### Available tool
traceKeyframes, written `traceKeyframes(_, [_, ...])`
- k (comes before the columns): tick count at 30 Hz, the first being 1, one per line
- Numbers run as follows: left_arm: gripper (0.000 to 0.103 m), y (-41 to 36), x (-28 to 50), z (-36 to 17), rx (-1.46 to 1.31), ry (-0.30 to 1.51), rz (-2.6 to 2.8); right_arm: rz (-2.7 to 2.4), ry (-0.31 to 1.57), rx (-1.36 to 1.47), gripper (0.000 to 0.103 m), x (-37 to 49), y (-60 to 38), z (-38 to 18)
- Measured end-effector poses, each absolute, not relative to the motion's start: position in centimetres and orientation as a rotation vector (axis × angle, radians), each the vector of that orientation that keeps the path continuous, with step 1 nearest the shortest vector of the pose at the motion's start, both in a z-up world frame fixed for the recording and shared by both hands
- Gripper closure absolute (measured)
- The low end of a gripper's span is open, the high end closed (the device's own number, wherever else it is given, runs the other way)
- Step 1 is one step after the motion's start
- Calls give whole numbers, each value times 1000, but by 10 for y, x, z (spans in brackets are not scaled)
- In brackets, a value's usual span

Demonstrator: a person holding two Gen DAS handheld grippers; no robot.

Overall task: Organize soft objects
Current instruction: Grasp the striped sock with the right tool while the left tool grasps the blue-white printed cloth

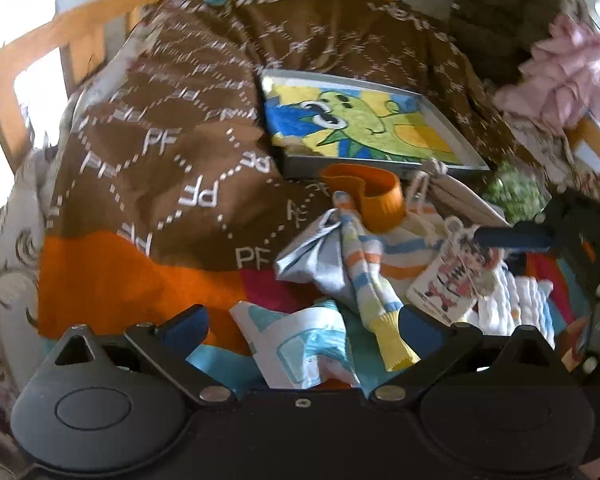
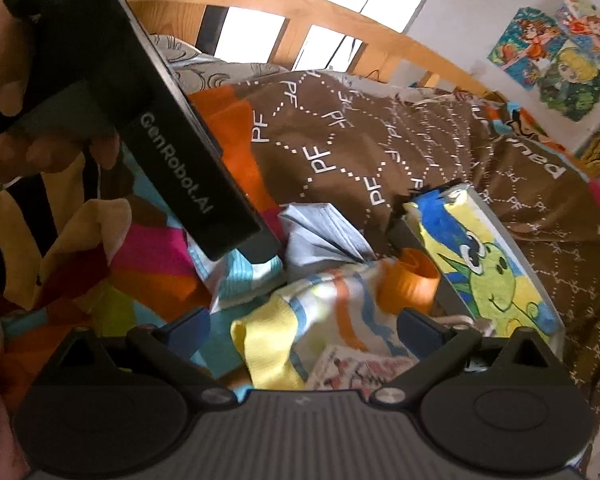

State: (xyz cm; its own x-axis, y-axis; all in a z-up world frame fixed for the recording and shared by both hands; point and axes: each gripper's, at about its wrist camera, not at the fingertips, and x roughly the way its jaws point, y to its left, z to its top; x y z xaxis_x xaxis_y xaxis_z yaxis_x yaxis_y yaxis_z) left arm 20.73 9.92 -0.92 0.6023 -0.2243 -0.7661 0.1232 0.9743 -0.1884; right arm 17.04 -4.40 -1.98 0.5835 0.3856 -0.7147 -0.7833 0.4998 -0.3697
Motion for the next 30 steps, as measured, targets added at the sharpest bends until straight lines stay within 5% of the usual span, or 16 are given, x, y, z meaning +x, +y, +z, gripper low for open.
traceKeyframes(15, [21,115,232,-38,-382,1062,-161,751,662,-682,33,198,-39,-43])
traceKeyframes(24, [53,130,233,-60,-544,1106,-158,694,708,-629,82,209,-46,-54])
traceKeyframes(30, [63,132,230,-58,-599,1084,-175,688,675,-604,92,200,-50,-43])
